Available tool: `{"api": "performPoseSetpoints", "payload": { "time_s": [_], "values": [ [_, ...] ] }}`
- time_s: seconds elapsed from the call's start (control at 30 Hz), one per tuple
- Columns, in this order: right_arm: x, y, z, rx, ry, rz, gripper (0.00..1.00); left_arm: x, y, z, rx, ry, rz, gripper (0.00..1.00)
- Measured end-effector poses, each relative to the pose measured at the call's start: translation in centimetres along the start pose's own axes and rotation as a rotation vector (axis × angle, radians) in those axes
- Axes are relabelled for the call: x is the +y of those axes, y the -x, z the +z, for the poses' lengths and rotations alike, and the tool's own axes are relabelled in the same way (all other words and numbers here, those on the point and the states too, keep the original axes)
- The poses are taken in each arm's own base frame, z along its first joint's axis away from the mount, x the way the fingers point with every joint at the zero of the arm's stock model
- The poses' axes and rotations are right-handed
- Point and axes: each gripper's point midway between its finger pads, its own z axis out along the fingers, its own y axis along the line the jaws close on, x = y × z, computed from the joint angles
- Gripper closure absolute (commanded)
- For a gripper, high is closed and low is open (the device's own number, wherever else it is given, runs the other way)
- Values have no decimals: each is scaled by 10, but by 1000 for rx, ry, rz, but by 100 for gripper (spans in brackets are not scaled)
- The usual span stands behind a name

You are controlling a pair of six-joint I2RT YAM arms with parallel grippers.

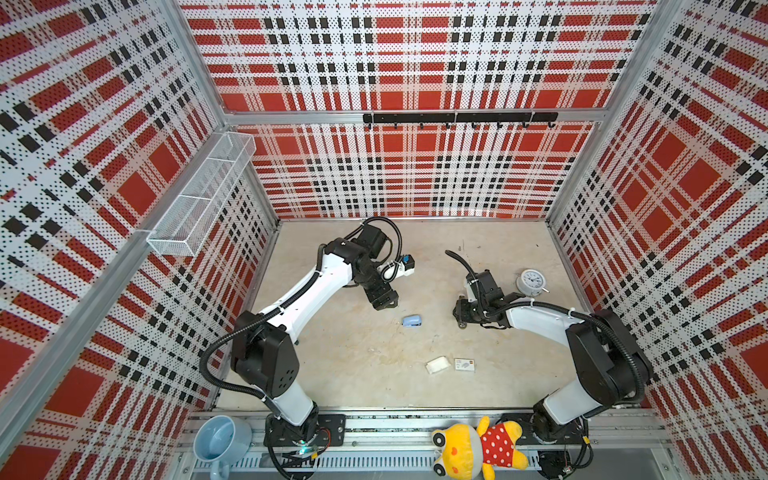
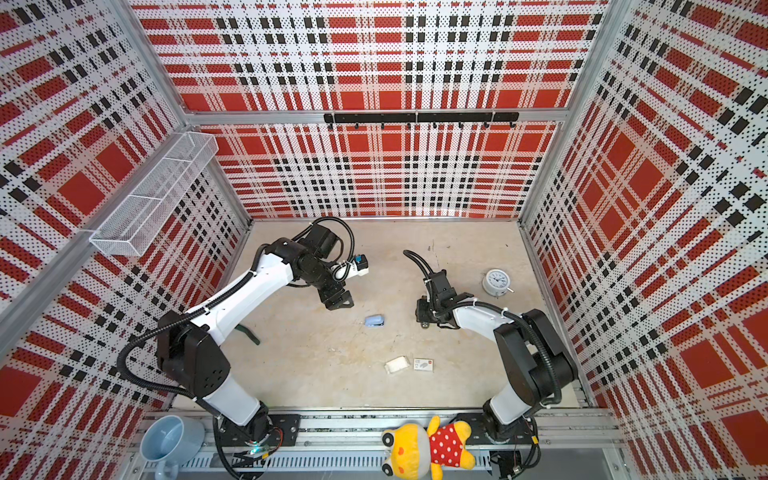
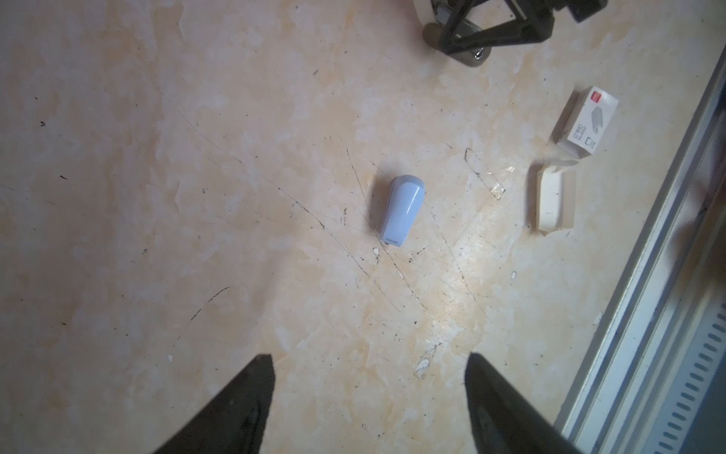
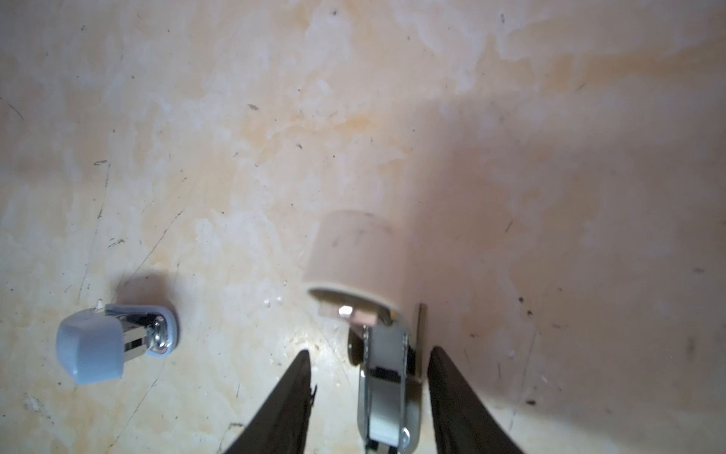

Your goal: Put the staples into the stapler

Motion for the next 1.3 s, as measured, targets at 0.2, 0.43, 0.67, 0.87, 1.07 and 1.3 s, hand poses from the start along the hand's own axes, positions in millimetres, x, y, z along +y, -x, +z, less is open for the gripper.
{"api": "performPoseSetpoints", "payload": {
  "time_s": [0.2,0.43,0.67,0.87,1.07,1.3],
  "values": [
    [1,-3,10,18,-39,-43,57,2,-12,1,-2,-25,-44,21],
    [1,-2,13,7,-71,-77,67,2,-19,4,4,-43,-67,21],
    [2,-3,14,-8,-94,-99,73,3,-19,2,-6,-47,-77,21],
    [15,-9,14,-17,-99,-177,74,9,-20,-6,-32,-42,-110,21],
    [44,-34,9,0,-48,-293,74,16,-20,-17,-69,-32,-137,21],
    [81,-54,-8,-14,25,-419,74,27,-18,-29,-124,-37,-192,21]
  ]
}}
